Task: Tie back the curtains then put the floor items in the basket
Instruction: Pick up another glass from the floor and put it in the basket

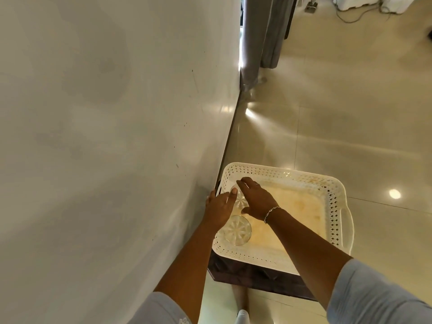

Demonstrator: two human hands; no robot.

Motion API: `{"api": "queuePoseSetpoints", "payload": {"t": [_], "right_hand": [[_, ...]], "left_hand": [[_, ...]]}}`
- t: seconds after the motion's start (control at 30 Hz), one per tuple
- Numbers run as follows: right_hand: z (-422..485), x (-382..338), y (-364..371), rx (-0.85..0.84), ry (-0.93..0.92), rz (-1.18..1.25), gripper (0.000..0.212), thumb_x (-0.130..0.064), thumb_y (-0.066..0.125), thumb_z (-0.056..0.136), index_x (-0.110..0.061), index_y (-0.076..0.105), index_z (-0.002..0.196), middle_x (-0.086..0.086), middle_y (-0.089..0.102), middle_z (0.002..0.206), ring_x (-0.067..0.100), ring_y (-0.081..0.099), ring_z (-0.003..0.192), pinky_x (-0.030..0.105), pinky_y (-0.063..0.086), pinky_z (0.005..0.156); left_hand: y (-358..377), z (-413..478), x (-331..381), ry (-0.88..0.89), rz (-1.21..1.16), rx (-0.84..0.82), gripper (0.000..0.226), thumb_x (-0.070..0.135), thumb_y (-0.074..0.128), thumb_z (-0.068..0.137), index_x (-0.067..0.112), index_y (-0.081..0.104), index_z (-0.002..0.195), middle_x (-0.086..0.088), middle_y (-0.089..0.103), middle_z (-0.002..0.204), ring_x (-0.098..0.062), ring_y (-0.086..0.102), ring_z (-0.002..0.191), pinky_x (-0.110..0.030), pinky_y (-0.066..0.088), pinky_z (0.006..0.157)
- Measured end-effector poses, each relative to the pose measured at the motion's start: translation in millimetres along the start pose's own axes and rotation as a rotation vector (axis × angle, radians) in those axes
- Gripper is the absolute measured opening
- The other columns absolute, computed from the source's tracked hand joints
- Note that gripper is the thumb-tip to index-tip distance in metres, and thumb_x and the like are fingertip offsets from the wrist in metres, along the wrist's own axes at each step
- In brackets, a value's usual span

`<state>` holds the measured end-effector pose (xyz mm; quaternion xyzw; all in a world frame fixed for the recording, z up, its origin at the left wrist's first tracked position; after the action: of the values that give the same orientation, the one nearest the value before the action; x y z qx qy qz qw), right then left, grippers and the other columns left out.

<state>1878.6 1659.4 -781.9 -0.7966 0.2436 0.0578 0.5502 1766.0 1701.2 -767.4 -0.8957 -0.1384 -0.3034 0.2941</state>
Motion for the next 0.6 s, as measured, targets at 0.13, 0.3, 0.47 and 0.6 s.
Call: {"api": "queuePoseSetpoints", "payload": {"t": [0.13,0.3,0.47,0.6], "right_hand": [[0.4,0.1,2.0,0.011,0.001,0.013,0.093,-0.021,0.077,0.072,-0.009,0.02,0.145,0.008,0.02,0.152,0.029,0.029,0.135,0.04,0.046,0.096],[-10.4,-4.1,-17.1,0.08,-0.023,-0.035,0.083,-0.034,0.062,0.085,-0.007,0.014,0.147,0.013,0.012,0.155,0.027,0.014,0.143,0.034,0.023,0.113],[-29.3,-11.3,-46.0,0.189,0.001,-0.127,0.081,-0.048,0.045,0.091,-0.007,0.004,0.148,0.014,-0.001,0.157,0.027,-0.002,0.145,0.035,0.002,0.117],[-48.2,-19.0,-67.8,0.252,0.027,-0.164,0.077,-0.054,0.029,0.093,-0.009,-0.003,0.148,0.013,-0.007,0.157,0.027,-0.008,0.145,0.034,-0.007,0.115]], "left_hand": [[0.0,0.0,0.5,0.037,0.076,0.023,0.055,0.046,0.028,0.097,0.015,0.038,0.14,-0.015,0.017,0.154,-0.034,0.004,0.143,-0.044,0.004,0.116],[-8.8,-14.7,3.6,0.201,0.243,0.141,0.049,0.045,0.033,0.095,0.011,0.048,0.127,-0.011,0.048,0.137,-0.028,0.038,0.131,-0.045,0.029,0.112],[-24.0,-38.6,26.1,0.265,0.563,0.211,0.097,0.076,-0.006,0.074,0.015,0.013,0.148,-0.009,0.01,0.157,-0.027,0.01,0.145,-0.039,0.008,0.118],[-32.0,-63.1,44.8,0.27,0.701,0.287,0.137,0.08,-0.042,0.032,0.017,-0.006,0.148,-0.011,-0.01,0.157,-0.026,-0.006,0.145,-0.036,-0.004,0.117]]}}
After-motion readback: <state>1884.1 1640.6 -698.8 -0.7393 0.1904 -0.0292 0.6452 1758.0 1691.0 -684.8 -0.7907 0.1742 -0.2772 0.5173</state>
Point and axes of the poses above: each hand's wrist, its own z-axis towards the middle knuckle, its own y-axis out of the palm, x = y × z, the point moved 5 cm from there along z, towards the middle knuckle
